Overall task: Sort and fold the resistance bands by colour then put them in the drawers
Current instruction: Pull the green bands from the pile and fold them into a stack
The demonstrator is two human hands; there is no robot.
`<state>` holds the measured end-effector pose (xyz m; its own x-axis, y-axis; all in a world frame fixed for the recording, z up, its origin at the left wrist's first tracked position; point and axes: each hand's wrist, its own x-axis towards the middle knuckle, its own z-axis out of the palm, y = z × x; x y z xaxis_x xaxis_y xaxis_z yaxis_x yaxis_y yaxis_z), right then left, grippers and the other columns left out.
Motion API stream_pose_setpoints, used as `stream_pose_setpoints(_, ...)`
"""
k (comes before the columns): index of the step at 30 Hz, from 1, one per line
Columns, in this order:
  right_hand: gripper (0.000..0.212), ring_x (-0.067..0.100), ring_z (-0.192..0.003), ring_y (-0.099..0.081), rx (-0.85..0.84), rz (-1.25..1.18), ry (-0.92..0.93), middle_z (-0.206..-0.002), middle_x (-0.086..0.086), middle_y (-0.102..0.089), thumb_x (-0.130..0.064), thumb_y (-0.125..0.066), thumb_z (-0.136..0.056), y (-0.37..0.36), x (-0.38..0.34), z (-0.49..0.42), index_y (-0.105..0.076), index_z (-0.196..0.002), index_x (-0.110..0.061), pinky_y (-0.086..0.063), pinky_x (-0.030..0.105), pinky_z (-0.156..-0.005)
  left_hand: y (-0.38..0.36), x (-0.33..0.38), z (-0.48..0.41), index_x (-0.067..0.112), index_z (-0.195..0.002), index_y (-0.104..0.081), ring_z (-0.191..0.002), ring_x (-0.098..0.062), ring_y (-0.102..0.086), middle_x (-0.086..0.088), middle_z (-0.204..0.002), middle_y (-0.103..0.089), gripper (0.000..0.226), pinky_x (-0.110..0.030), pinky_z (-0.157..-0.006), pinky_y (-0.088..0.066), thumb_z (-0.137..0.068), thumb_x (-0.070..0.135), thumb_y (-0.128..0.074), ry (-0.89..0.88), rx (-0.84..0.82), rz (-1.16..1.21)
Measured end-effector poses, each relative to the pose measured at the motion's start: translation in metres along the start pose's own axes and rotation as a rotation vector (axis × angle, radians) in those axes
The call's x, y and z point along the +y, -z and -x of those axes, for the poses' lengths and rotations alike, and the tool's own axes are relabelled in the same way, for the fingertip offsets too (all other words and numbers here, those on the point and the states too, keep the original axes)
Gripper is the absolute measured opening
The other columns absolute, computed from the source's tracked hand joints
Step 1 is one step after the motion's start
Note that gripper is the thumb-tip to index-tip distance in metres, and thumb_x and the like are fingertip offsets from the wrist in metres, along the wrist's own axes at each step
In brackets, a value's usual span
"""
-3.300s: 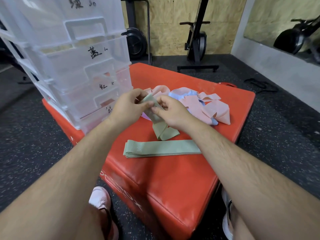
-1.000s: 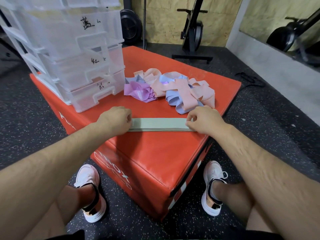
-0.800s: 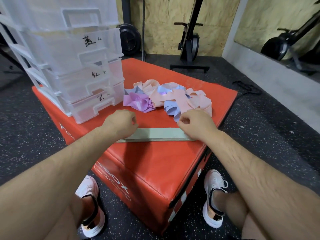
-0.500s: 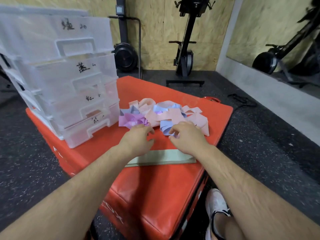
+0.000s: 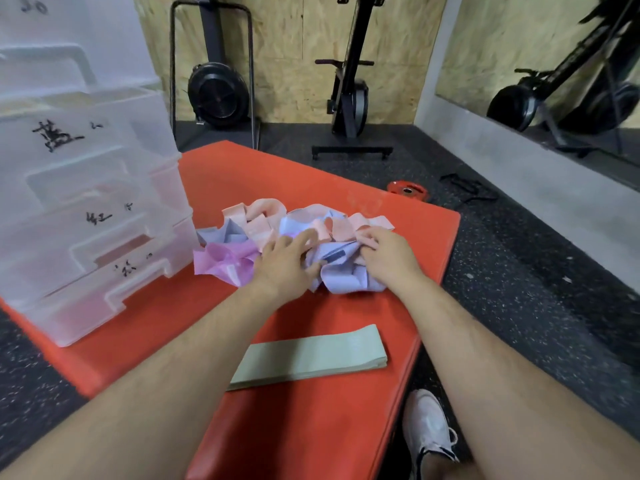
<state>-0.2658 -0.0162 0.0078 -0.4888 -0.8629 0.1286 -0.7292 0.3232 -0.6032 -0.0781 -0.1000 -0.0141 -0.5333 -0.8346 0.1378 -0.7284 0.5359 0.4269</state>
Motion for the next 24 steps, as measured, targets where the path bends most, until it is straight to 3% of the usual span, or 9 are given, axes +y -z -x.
stream_pose_setpoints(2,0.022,0.024,-0.089,-0.064,0.122,-0.179,-0.039,-0.093,-0.003,-0.070,-0.006,-0.051,-0.085,0.012,-0.001,-0.007,-0.066,-0.086,-0.023,-0.051,0.032,-0.072,0.001,0.001,-0.005,0.037,-0.117,-0.055,-0.109,-0.027,-0.059,0.000,-0.109,-0.065,0.026,-0.044,-0.087,-0.051,-0.092,0.041,-0.051,0.006,0.099,0.092)
stream_pose_setpoints(5,0.026,-0.002,-0.077,-0.058,0.251,-0.369,0.001,-0.083,-0.015,-0.065,-0.005,-0.052,-0.085,0.028,-0.017,-0.005,-0.066,-0.080,-0.026,-0.041,0.009,-0.061,0.014,0.012,-0.009,0.023,-0.090,-0.058,-0.081,-0.026,-0.064,0.000,-0.080,-0.066,0.010,-0.041,-0.070,-0.051,-0.095,0.025,-0.049,0.015,0.245,0.244)
stream_pose_setpoints(7,0.025,-0.010,-0.077,-0.059,0.295,-0.483,0.056,-0.085,-0.016,-0.068,-0.006,-0.053,-0.084,0.031,-0.029,-0.001,-0.069,-0.086,-0.025,-0.040,0.008,-0.061,0.024,0.018,-0.011,0.020,-0.084,-0.055,-0.079,-0.025,-0.060,0.001,-0.078,-0.059,0.013,-0.039,-0.071,-0.049,-0.095,0.020,-0.050,0.016,0.367,0.365)
stream_pose_setpoints(9,0.025,-0.007,-0.083,-0.063,0.338,-0.566,0.097,-0.091,-0.016,-0.071,-0.008,-0.055,-0.084,0.033,-0.037,0.002,-0.071,-0.090,-0.027,-0.047,0.014,-0.066,0.039,0.022,-0.010,0.018,-0.085,-0.059,-0.079,-0.019,-0.057,0.005,-0.077,-0.058,0.013,-0.035,-0.072,-0.047,-0.095,0.020,-0.050,0.001,0.467,0.452)
stream_pose_setpoints(12,0.026,0.003,-0.093,-0.068,0.341,-0.676,0.131,-0.100,-0.017,-0.073,-0.009,-0.059,-0.086,0.037,-0.048,0.002,-0.072,-0.093,-0.031,-0.056,0.025,-0.071,0.059,0.024,-0.006,0.017,-0.093,-0.063,-0.068,-0.001,-0.052,0.010,-0.077,-0.061,0.012,-0.011,-0.060,-0.039,-0.096,0.019,-0.052,0.011,0.528,0.564)
stream_pose_setpoints(15,0.030,0.014,-0.091,-0.070,0.137,-0.701,0.119,-0.108,-0.014,-0.072,-0.012,-0.063,-0.082,0.036,-0.051,-0.004,-0.071,-0.102,-0.033,-0.061,0.036,-0.071,0.060,0.023,0.002,0.020,-0.101,-0.062,-0.079,0.000,-0.054,0.005,-0.098,-0.063,0.014,-0.009,-0.067,-0.038,-0.092,0.016,-0.052,0.001,0.545,0.510)
stream_pose_setpoints(19,0.054,0.011,-0.109,-0.059,-0.309,-0.408,0.083,-0.129,-0.006,-0.060,-0.008,-0.068,-0.080,0.030,-0.033,0.002,-0.065,-0.127,-0.034,-0.051,0.021,-0.075,0.029,0.023,0.015,0.020,-0.121,-0.059,-0.118,-0.019,-0.050,-0.001,-0.127,-0.054,0.043,-0.038,-0.097,-0.044,-0.078,0.021,-0.053,-0.265,0.355,0.260)
stream_pose_setpoints(22,0.043,0.008,-0.104,-0.059,-0.243,-0.433,-0.024,-0.122,0.000,-0.064,-0.008,-0.059,-0.086,0.032,-0.014,0.005,-0.069,-0.122,-0.029,-0.045,0.015,-0.074,0.001,0.031,0.025,0.039,-0.138,-0.047,-0.140,-0.020,-0.032,0.010,-0.148,-0.042,0.055,-0.051,-0.112,-0.032,-0.084,0.046,-0.049,-0.348,0.041,0.049)
stream_pose_setpoints(24,0.048,0.012,-0.114,-0.059,-0.135,-0.331,-0.099,-0.122,0.000,-0.065,-0.008,-0.053,-0.082,0.025,0.007,0.000,-0.066,-0.123,-0.031,-0.047,0.024,-0.087,-0.016,0.031,0.027,0.048,-0.143,-0.036,-0.146,-0.019,-0.016,0.015,-0.156,-0.028,0.062,-0.056,-0.115,-0.020,-0.086,0.062,-0.054,-0.292,-0.143,-0.076)
